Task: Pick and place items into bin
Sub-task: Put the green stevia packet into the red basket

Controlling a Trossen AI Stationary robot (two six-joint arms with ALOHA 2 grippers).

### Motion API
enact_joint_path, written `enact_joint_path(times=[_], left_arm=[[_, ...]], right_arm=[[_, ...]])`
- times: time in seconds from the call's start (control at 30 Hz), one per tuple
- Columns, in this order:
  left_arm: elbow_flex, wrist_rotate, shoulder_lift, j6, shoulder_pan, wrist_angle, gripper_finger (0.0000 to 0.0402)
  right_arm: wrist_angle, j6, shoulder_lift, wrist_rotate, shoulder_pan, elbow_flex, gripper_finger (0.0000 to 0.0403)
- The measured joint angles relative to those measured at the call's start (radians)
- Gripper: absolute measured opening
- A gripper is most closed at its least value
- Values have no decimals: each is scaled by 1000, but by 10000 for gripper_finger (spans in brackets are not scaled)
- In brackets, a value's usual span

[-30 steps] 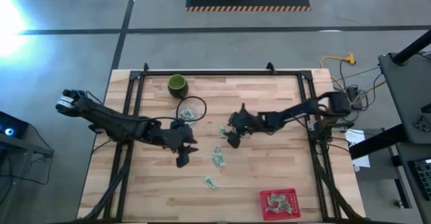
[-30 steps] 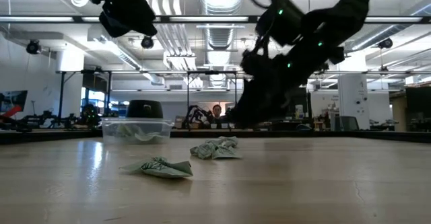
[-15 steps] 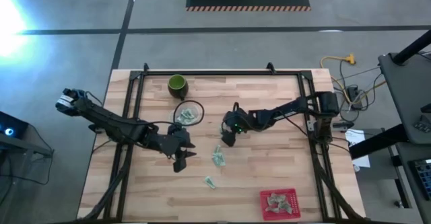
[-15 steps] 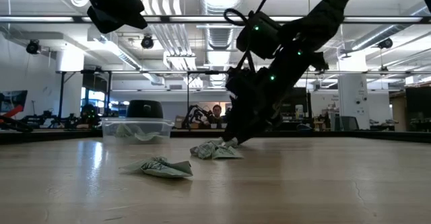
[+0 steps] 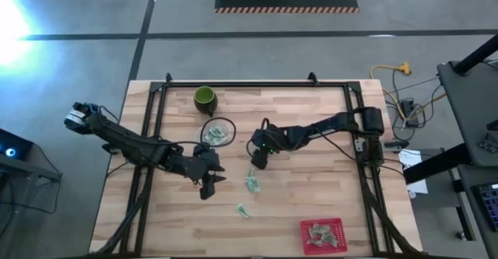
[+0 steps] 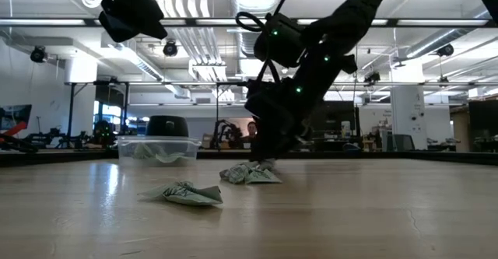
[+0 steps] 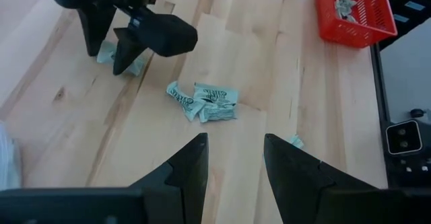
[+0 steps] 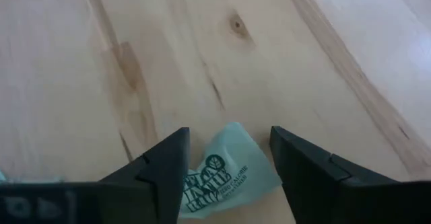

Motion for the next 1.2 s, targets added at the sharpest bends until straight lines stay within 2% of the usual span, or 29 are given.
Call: enact_joint_path(times=[0.67,1.03,1.2], left_arm=[[-3,-22,1,1,0,-1,128],[-14,-26,1,6,0,0,128],[-30,-26,1,0,0,5,128]], right_arm=[[-134,-4,-88,-23,10,-21,14],[-138,-23,-96,-62,14,-25,11],[-136,-63,-107,-106,13,-41,47]])
